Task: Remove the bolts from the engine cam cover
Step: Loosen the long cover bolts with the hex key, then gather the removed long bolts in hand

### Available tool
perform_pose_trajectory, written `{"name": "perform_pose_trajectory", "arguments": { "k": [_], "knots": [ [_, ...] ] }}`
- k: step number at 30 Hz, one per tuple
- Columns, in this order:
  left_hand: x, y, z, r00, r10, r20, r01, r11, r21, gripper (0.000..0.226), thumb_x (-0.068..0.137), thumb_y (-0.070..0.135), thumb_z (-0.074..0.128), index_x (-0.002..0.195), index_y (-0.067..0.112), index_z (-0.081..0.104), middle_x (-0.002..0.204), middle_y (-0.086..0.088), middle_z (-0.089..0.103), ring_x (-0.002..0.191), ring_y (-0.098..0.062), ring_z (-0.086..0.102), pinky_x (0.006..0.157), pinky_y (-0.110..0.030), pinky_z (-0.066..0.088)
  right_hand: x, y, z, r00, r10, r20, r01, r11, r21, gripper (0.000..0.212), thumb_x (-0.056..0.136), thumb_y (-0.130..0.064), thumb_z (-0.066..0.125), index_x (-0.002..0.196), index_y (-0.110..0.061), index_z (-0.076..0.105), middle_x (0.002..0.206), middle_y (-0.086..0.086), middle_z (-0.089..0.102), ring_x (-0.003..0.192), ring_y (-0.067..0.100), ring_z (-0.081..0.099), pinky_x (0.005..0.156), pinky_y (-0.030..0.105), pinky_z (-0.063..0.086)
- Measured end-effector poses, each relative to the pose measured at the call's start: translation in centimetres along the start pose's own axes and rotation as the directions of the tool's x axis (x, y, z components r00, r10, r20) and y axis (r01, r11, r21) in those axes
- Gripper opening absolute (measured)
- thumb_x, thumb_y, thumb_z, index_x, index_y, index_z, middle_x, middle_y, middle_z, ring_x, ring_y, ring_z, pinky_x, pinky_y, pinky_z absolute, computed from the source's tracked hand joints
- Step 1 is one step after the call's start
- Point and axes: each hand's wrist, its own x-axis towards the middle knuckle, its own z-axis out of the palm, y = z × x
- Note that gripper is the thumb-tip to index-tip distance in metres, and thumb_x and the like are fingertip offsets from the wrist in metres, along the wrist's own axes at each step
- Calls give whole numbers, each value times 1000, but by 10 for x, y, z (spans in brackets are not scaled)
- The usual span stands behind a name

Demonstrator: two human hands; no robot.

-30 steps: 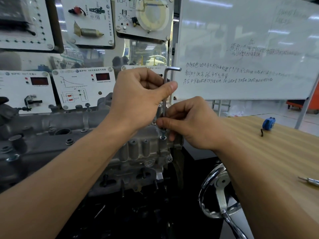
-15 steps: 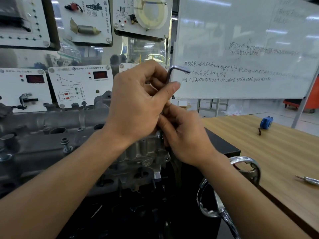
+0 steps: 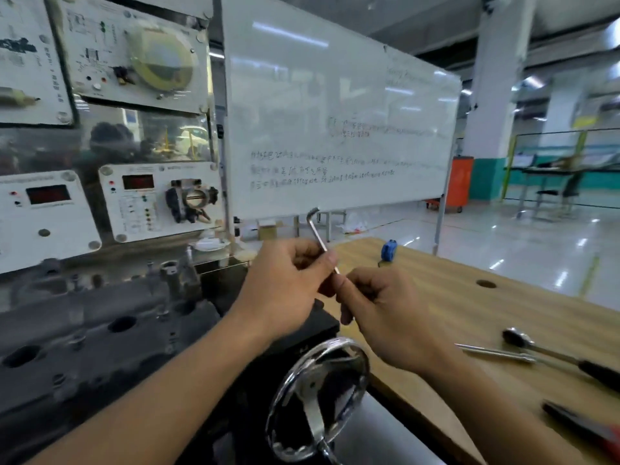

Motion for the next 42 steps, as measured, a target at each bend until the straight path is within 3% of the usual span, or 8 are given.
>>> {"name": "perform_pose_trajectory", "arguments": {
  "k": [4,8,12,17,23,28,34,42],
  "knots": [
    [11,-33,100,921,-295,255,325,942,-82,23,97,24,61,81,12,73,70,1,74,63,-10,71,53,-21,52,-31,58,-54,926,375,49,-330,864,-380,42,98,-42,49,61,-26,60,53,-6,57,48,2,51,46,20,36],
    [3,-77,187,751,-531,392,582,813,-12,14,89,18,69,81,8,73,66,-6,70,53,-16,68,49,-27,55,-72,120,-77,812,575,98,-359,625,-693,39,99,-40,45,62,-30,52,63,-7,58,56,5,54,48,21,34],
    [0,-105,216,748,-576,331,566,813,136,15,84,19,70,73,10,73,77,-6,73,80,-30,72,73,-44,61,-84,158,-73,759,638,128,-263,480,-837,38,98,-44,44,64,-27,47,67,-8,51,57,6,48,44,23,30],
    [-1,-105,200,711,-606,358,603,787,135,14,86,22,70,87,9,74,80,-9,75,72,-24,74,74,-44,62,-63,179,-73,746,647,154,-237,475,-848,34,97,-43,44,68,-25,45,74,-7,47,66,12,53,51,28,37],
    [-45,-65,100,784,-473,402,576,796,-187,14,95,18,62,105,12,70,94,-7,75,77,-16,71,68,-27,57,-27,134,-52,828,533,175,-114,466,-877,29,96,-47,50,100,-21,62,76,-6,43,70,14,52,58,28,44],
    [-100,-37,-4,913,-382,145,389,704,-594,19,90,20,62,99,9,76,95,-14,74,76,-22,71,65,-28,56,21,26,3,911,183,370,85,795,-600,28,93,-51,54,81,-29,67,72,-12,58,66,4,52,52,22,37],
    [-143,-36,-69,822,-559,-108,199,460,-865,19,79,22,63,76,12,79,77,-7,73,60,-15,68,52,-22,54,36,-81,76,843,-166,512,386,849,-361,29,91,-56,57,85,-30,70,75,-13,65,66,1,56,58,22,45],
    [-159,-39,-105,720,-674,-165,87,324,-942,30,97,28,56,80,8,71,76,-9,72,62,-18,69,53,-23,55,52,-120,118,741,-229,631,538,766,-353,18,93,-32,65,101,-18,73,91,-3,69,80,15,60,72,22,43]
  ]
}}
